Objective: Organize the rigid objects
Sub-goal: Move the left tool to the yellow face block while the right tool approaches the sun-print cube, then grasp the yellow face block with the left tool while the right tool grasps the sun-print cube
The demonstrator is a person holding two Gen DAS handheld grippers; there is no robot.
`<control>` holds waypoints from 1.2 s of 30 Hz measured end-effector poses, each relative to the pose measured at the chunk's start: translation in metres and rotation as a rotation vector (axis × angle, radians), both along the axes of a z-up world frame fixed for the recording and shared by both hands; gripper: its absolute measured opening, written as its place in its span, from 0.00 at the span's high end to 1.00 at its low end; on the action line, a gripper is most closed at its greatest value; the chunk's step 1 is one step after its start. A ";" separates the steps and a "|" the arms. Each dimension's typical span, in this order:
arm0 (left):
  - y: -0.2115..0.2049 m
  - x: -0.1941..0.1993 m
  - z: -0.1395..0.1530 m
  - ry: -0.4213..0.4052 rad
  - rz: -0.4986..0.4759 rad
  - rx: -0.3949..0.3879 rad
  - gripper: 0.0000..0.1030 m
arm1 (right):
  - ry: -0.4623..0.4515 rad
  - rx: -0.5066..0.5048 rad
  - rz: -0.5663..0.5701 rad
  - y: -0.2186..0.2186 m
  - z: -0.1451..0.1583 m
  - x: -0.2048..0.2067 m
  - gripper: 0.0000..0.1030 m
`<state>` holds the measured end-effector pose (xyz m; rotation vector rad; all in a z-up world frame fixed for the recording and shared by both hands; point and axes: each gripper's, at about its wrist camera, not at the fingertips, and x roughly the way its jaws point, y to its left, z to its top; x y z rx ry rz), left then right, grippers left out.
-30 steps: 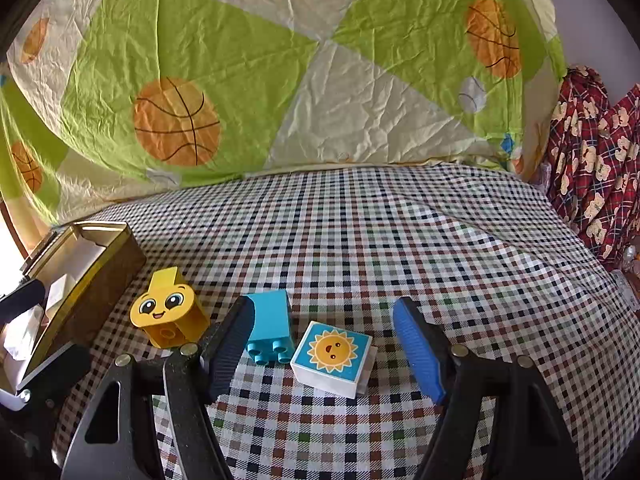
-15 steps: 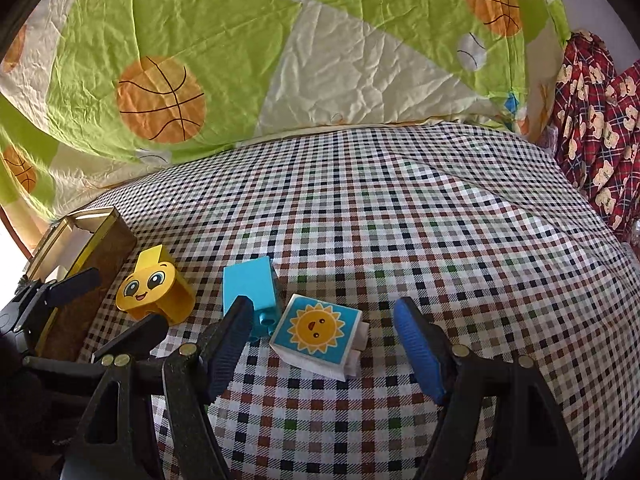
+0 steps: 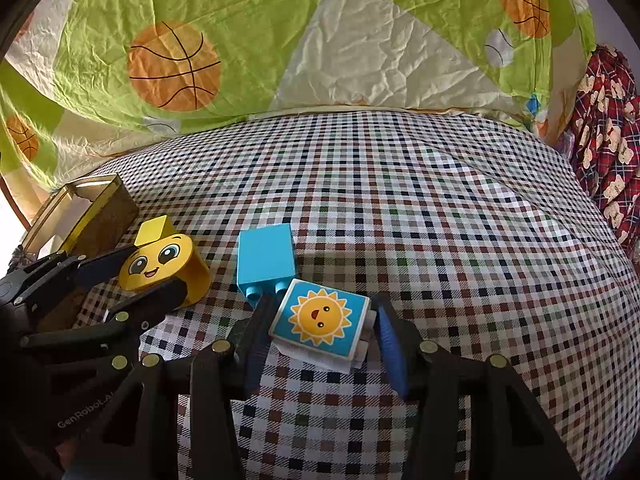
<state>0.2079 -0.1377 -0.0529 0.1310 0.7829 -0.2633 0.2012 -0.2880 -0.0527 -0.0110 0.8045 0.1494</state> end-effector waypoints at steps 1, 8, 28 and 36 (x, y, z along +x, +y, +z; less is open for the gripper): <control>0.001 -0.001 0.001 -0.007 0.005 -0.003 0.50 | -0.009 0.002 -0.006 -0.001 0.001 -0.001 0.50; 0.009 -0.012 0.009 -0.079 0.049 -0.010 0.50 | -0.097 -0.019 -0.017 0.001 0.012 -0.014 0.50; 0.011 -0.049 0.029 -0.276 0.120 0.003 0.50 | -0.284 -0.015 -0.061 -0.003 0.030 -0.040 0.50; 0.013 -0.058 0.032 -0.312 0.131 -0.005 0.50 | -0.328 -0.010 -0.069 -0.005 0.033 -0.049 0.50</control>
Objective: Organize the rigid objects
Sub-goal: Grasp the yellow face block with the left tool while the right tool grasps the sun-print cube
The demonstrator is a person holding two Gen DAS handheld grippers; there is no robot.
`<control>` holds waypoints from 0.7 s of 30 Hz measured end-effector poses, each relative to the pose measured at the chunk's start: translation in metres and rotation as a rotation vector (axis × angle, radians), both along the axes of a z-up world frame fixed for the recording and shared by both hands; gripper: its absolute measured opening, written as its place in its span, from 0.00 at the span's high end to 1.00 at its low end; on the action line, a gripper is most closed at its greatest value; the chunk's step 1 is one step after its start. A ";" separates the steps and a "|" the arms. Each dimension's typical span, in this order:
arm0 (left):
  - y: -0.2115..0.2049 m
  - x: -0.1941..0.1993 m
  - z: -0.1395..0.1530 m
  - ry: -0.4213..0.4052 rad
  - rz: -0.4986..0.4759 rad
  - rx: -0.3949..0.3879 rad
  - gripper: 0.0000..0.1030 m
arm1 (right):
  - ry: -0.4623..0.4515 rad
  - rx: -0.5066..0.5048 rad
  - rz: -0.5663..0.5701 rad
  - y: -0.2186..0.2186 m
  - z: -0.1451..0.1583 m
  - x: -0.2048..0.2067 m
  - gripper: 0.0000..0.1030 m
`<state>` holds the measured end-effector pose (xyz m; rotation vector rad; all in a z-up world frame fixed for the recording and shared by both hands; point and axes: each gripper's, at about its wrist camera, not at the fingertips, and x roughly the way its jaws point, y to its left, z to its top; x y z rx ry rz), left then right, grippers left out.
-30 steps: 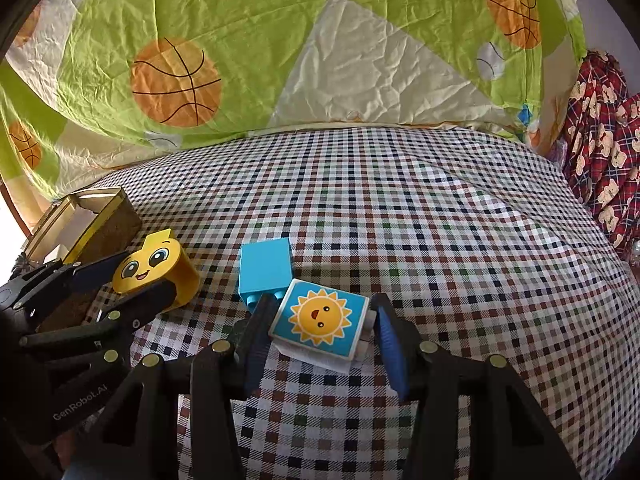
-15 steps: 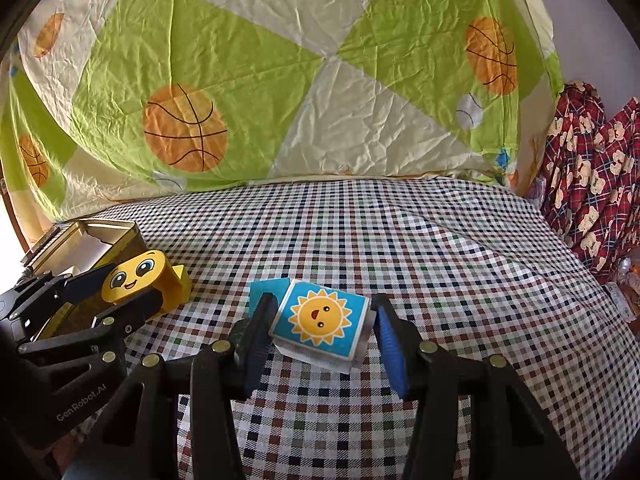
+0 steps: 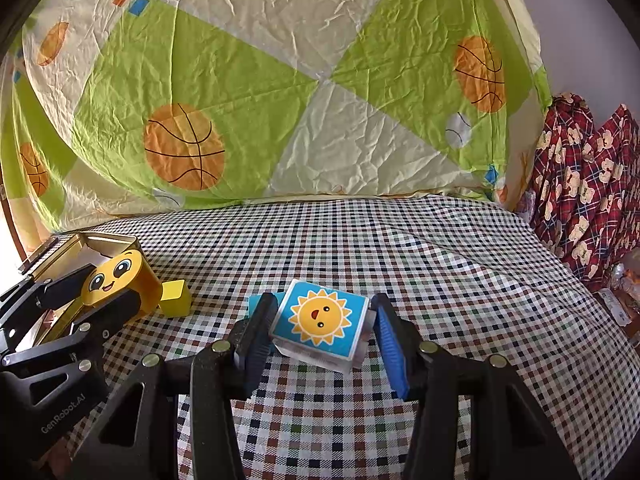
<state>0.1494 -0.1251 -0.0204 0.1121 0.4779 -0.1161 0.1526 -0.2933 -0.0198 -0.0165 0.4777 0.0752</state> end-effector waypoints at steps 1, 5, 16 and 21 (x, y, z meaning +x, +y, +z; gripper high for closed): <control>0.001 -0.001 0.000 -0.004 0.001 -0.004 0.50 | -0.011 0.001 0.001 0.000 0.001 -0.002 0.50; 0.005 -0.007 0.003 -0.031 0.013 -0.021 0.50 | -0.067 0.004 -0.004 -0.002 0.005 -0.012 0.50; 0.013 -0.023 0.008 -0.098 0.040 -0.044 0.50 | -0.146 -0.004 -0.009 0.000 0.010 -0.024 0.50; 0.015 -0.029 0.008 -0.109 0.044 -0.051 0.50 | -0.171 -0.001 0.001 0.003 0.011 -0.029 0.50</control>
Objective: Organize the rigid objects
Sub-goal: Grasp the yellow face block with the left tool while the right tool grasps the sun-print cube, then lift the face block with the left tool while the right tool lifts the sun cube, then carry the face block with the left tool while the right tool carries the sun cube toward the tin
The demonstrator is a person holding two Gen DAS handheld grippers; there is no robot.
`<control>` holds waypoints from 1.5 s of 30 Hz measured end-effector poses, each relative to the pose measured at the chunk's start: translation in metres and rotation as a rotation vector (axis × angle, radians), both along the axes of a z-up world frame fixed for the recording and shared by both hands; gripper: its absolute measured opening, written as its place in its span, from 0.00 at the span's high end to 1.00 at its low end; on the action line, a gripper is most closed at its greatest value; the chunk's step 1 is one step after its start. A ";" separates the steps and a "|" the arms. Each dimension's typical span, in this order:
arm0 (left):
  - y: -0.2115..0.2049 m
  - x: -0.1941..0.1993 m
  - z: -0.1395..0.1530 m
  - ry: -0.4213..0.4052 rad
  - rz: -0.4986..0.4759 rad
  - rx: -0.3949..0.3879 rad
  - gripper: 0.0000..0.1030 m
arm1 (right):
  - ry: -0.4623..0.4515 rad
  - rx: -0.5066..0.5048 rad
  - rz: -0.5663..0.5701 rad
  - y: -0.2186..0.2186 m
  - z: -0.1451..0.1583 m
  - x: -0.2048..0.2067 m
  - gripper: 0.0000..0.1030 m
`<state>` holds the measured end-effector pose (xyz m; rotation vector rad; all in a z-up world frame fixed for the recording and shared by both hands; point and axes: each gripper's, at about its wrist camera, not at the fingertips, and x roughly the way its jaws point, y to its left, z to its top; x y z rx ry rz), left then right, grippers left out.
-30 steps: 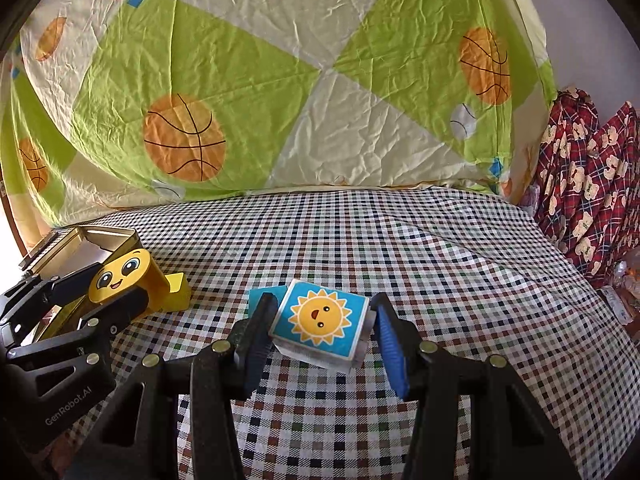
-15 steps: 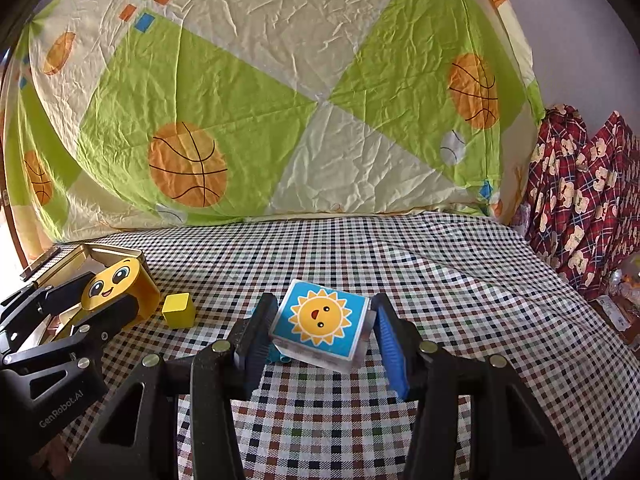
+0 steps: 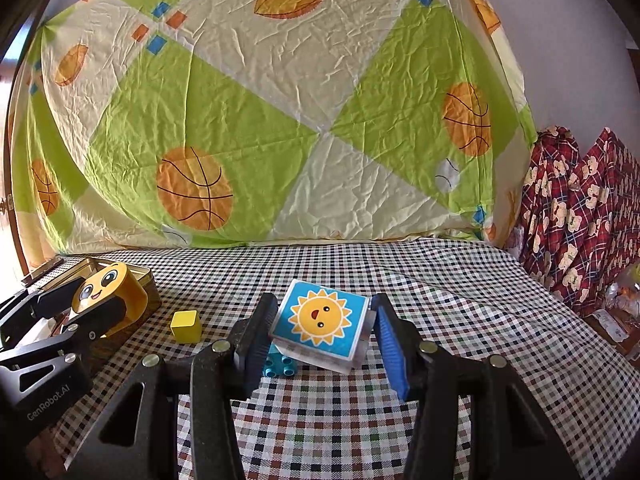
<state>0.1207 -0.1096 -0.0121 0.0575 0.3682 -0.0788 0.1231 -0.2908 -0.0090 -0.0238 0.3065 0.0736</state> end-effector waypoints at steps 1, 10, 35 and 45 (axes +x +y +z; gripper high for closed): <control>0.000 -0.001 0.000 -0.003 0.001 0.002 0.50 | -0.007 -0.001 0.002 0.001 0.000 -0.002 0.50; 0.005 -0.013 0.002 -0.033 0.019 -0.009 0.63 | -0.036 0.000 0.021 0.007 0.002 -0.010 0.50; -0.005 0.025 -0.025 0.273 -0.143 -0.032 0.27 | -0.024 0.016 0.042 0.006 0.001 -0.010 0.50; -0.005 0.035 -0.035 0.375 -0.197 -0.073 0.16 | -0.024 0.017 0.043 0.007 0.001 -0.010 0.50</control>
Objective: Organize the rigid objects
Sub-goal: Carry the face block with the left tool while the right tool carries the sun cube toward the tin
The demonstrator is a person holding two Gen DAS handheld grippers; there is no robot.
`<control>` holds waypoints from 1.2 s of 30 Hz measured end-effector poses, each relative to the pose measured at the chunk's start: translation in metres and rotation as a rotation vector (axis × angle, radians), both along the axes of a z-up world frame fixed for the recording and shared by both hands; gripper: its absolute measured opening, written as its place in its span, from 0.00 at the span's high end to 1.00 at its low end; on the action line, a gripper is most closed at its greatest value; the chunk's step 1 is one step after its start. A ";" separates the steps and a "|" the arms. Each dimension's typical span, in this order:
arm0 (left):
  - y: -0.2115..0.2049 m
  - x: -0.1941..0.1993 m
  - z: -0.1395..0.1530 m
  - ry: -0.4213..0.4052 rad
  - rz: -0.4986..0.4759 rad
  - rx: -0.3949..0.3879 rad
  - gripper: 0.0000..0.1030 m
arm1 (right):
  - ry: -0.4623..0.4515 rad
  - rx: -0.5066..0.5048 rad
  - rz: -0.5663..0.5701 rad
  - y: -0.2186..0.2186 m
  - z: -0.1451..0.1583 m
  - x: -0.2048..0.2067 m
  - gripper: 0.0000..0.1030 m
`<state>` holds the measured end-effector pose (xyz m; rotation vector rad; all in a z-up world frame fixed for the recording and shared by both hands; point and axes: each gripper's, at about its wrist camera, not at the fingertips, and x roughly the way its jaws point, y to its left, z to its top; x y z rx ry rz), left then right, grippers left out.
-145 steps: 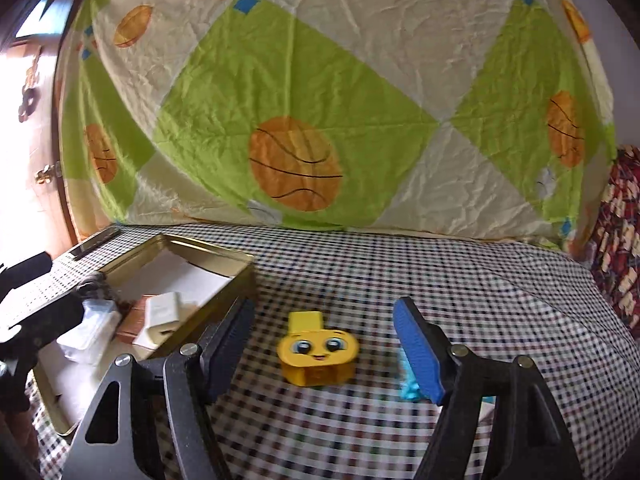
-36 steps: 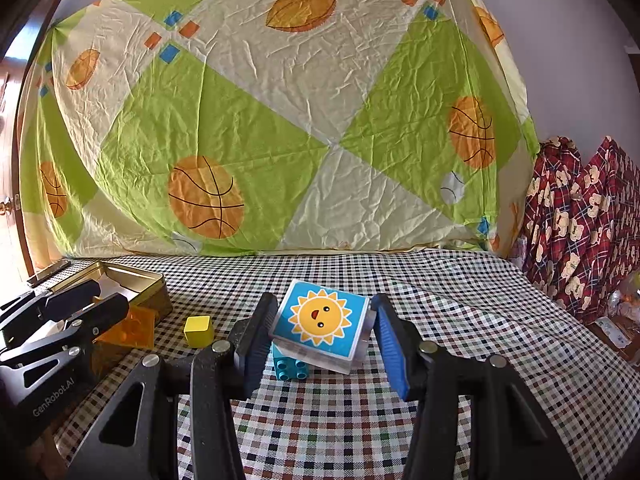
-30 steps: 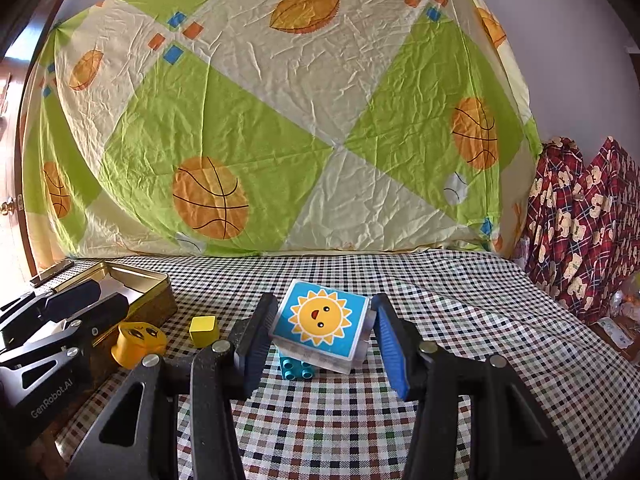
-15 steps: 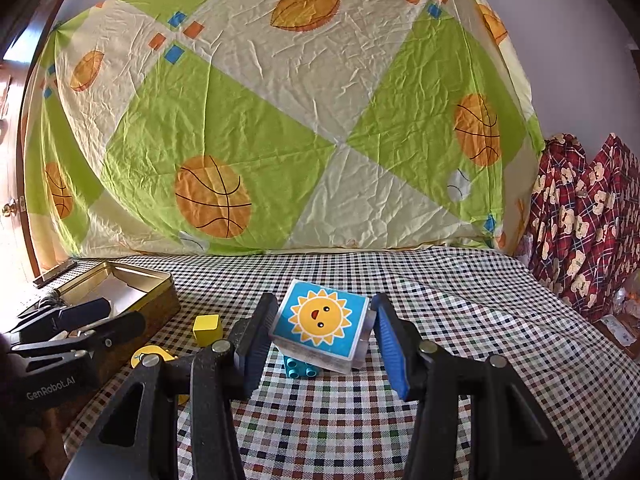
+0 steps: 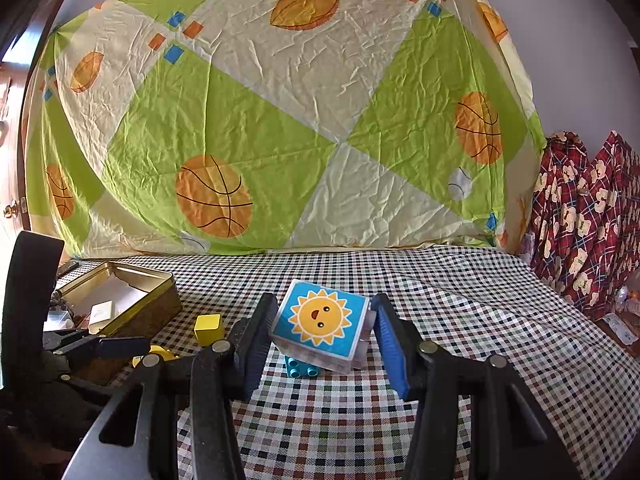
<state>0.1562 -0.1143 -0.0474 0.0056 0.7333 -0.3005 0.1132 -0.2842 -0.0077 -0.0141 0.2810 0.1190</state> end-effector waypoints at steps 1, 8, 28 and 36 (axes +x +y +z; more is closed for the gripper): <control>0.001 0.001 0.001 0.000 -0.005 -0.006 0.16 | 0.000 0.000 0.000 0.000 0.000 0.000 0.50; 0.011 -0.004 0.005 -0.015 -0.068 -0.068 0.16 | -0.001 0.002 0.002 0.000 0.000 0.000 0.50; 0.010 0.018 -0.014 0.119 -0.034 0.043 0.37 | -0.001 0.002 0.002 0.000 0.000 0.000 0.50; 0.010 -0.002 0.005 -0.037 0.013 0.085 0.37 | -0.003 0.001 0.003 0.000 0.000 0.000 0.50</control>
